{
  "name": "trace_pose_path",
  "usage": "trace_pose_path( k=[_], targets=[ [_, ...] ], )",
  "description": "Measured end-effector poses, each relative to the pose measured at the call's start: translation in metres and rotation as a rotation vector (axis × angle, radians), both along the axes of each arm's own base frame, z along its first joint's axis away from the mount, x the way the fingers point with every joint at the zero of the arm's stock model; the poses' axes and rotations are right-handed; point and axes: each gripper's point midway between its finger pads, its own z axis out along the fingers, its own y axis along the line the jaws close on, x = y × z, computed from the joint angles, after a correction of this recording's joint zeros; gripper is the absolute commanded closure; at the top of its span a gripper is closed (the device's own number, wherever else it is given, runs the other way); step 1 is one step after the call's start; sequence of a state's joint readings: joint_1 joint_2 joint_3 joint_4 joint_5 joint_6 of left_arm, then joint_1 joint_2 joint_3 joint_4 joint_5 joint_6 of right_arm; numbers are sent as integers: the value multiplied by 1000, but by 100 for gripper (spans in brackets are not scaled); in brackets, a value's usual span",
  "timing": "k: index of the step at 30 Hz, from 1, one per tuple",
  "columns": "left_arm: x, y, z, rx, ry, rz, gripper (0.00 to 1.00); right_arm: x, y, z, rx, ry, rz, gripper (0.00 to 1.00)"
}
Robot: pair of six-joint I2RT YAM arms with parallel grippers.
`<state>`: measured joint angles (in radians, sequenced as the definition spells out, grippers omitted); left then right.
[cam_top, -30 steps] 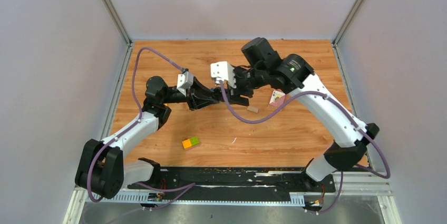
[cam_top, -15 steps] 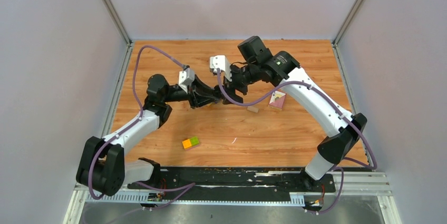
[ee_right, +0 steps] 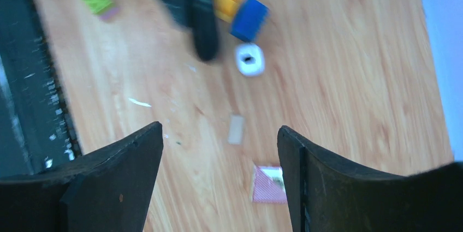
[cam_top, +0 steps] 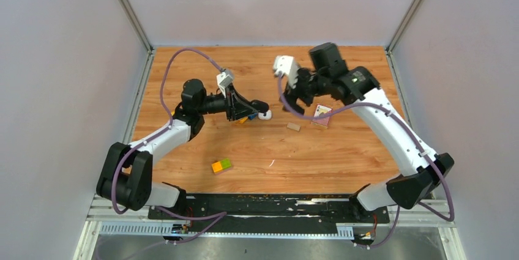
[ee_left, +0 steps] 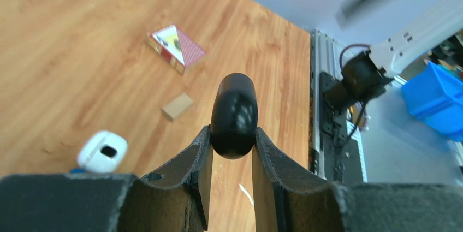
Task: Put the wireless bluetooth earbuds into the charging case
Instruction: Close the charging case with the earbuds inside, then place the charging case with the earbuds at the center of the board.
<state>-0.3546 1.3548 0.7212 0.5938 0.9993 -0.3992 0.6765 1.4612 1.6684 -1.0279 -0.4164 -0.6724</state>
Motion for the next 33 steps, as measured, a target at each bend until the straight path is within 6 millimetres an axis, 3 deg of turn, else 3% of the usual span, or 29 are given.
trace_pose_path(
  k=[4, 7, 12, 18, 24, 29, 30, 31, 33],
  targets=[
    [-10, 1, -32, 71, 89, -52, 99, 55, -74, -5, 46, 35, -307, 22],
    [-21, 5, -58, 142, 156, -89, 96, 63, -108, -26, 49, 85, -433, 21],
    [-23, 3, -95, 270, 303, -142, 92, 44, -122, -50, 71, 146, -484, 21],
    [-20, -7, -134, 418, 442, -232, 84, 42, -121, -47, 119, 129, -488, 21],
    [-38, -14, -180, 568, 617, -298, 73, 41, -120, -49, 126, 127, -482, 20],
    [-45, -9, -191, 628, 695, -297, 41, 40, -121, -51, 126, 130, -483, 19],
    [-43, -8, -192, 641, 691, -288, 16, 39, -121, -51, 126, 133, -484, 18],
    [-41, -7, -192, 652, 684, -280, 2, 40, -121, -51, 126, 133, -486, 18],
    [-41, -8, -184, 648, 701, -284, 0, 40, -123, -51, 128, 135, -492, 16]
  ],
)
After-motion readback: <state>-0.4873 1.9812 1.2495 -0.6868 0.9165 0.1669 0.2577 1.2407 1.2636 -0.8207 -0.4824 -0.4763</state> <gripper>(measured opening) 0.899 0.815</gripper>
